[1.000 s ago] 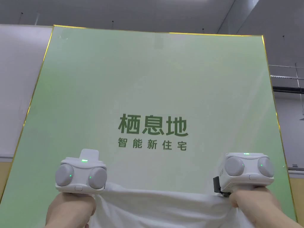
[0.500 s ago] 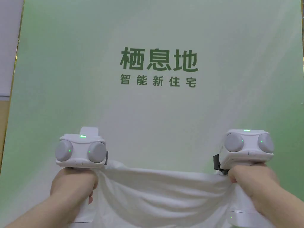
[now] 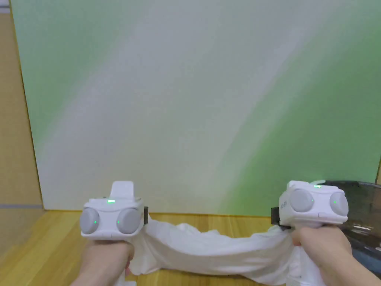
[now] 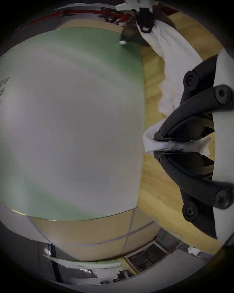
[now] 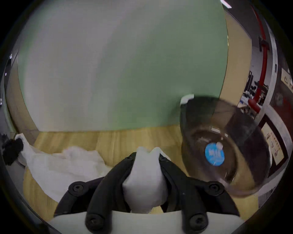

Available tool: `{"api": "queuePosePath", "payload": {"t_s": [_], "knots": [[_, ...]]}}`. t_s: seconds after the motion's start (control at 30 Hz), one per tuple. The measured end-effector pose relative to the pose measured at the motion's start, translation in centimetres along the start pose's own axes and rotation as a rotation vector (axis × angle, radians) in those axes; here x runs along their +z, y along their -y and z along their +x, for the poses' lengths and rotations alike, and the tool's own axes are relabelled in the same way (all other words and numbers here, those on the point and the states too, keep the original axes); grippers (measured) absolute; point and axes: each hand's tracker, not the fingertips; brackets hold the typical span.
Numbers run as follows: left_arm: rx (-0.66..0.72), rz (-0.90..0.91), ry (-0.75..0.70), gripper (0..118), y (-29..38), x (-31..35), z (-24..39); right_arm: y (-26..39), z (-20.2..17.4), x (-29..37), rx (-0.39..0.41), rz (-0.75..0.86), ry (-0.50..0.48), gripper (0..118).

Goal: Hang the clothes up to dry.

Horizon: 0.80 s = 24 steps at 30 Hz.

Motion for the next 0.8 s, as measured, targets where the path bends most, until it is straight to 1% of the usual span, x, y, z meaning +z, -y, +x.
{"api": "queuePosePath", "payload": {"t_s": [0.07,0.13,0.2,0.23,0.27,0.4,0.43,0.47,0.6,0.73,0.8], "knots": [[0.001,-0.008,-0.002,8,1.7,0.6,-0.2,0.6,0.7,0.0,-0.002,0.001,-0.004,17],[-0.003,-0.027,0.007,8,2.6,1.1,-0.3,2.1,0.3,2.3,-0.001,-0.013,-0.011,17],[-0.001,-0.032,0.005,8,3.3,2.0,-0.5,2.1,0.9,2.7,0.007,-0.008,-0.015,17],[-0.003,-0.032,0.011,8,3.5,2.4,-0.7,2.8,-0.1,3.6,0.022,0.023,-0.004,17],[-0.009,-0.039,0.014,8,3.7,2.7,-0.7,3.0,-0.1,3.9,0.023,0.023,-0.001,17],[-0.053,-0.041,0.033,8,4.7,5.1,-1.2,4.5,0.8,5.0,0.045,0.022,-0.007,17],[-0.089,-0.073,0.062,8,5.2,5.9,-1.5,5.3,1.2,5.6,0.051,0.023,-0.010,17],[-0.092,-0.079,0.061,8,5.7,6.2,-1.7,5.9,1.6,6.0,0.060,0.025,-0.016,17],[-0.122,-0.065,0.095,8,8.3,10.2,-3.3,10.8,2.6,9.4,0.092,0.056,-0.026,17],[-0.146,-0.098,0.127,8,12.8,13.6,-4.5,16.5,4.0,12.6,0.066,0.063,-0.034,17],[-0.151,-0.119,0.149,8,15.1,15.2,-4.9,19.3,3.7,13.9,0.078,0.060,-0.031,17]]}}
